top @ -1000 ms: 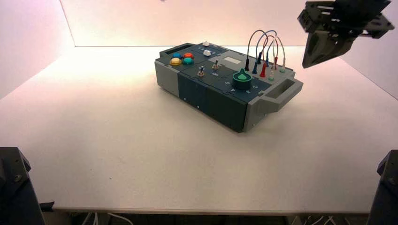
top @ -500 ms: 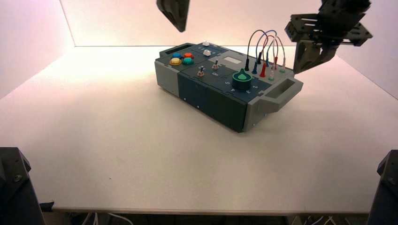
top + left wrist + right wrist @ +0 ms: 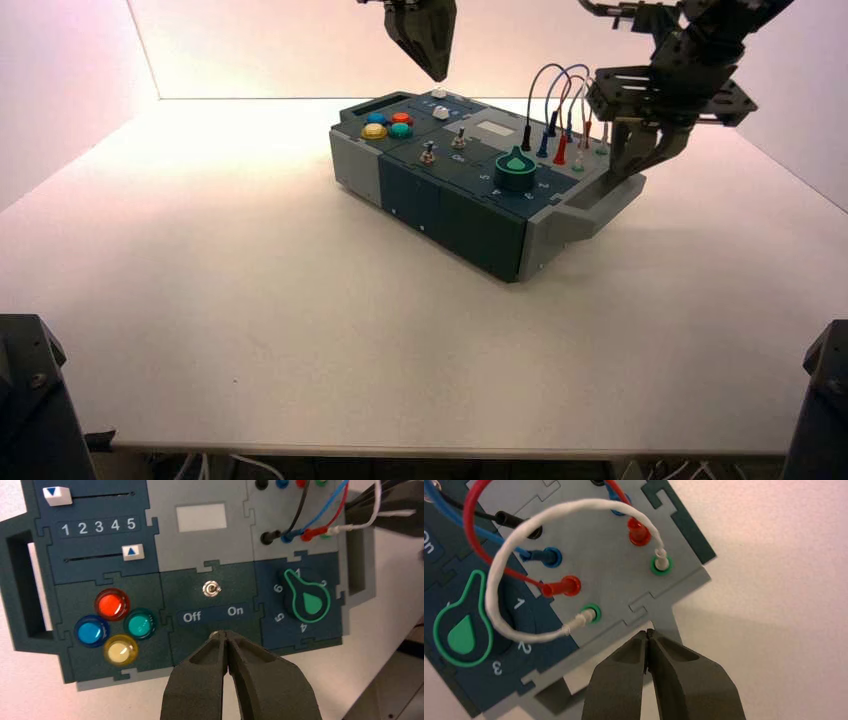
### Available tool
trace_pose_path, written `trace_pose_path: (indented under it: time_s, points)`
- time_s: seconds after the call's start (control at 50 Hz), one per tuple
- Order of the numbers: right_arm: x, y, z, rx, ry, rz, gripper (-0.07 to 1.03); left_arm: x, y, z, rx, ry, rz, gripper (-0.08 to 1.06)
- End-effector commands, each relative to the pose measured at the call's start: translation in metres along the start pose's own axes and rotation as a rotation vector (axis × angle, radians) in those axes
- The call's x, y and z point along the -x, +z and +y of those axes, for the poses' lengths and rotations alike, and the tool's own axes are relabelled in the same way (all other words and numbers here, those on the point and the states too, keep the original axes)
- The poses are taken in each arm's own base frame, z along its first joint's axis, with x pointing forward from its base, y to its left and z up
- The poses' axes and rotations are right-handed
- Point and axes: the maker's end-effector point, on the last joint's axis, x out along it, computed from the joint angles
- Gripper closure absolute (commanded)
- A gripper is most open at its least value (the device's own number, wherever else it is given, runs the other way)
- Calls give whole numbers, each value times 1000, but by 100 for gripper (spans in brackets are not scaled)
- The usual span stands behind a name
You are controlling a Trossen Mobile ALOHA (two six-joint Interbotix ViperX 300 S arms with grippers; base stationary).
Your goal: Flip the top switch on with the left gripper.
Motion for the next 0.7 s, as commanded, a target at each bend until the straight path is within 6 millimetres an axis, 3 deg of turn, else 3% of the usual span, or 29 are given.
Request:
trace_pose_path:
  time_s: [0.02, 0.7]
  points:
    - [-2, 13, -1, 8, -5, -32, 98, 4, 8, -4, 19, -14, -38, 100]
    - [-18, 9, -4, 18, -12, 16, 98, -30, 15, -5, 61, -43, -49, 100]
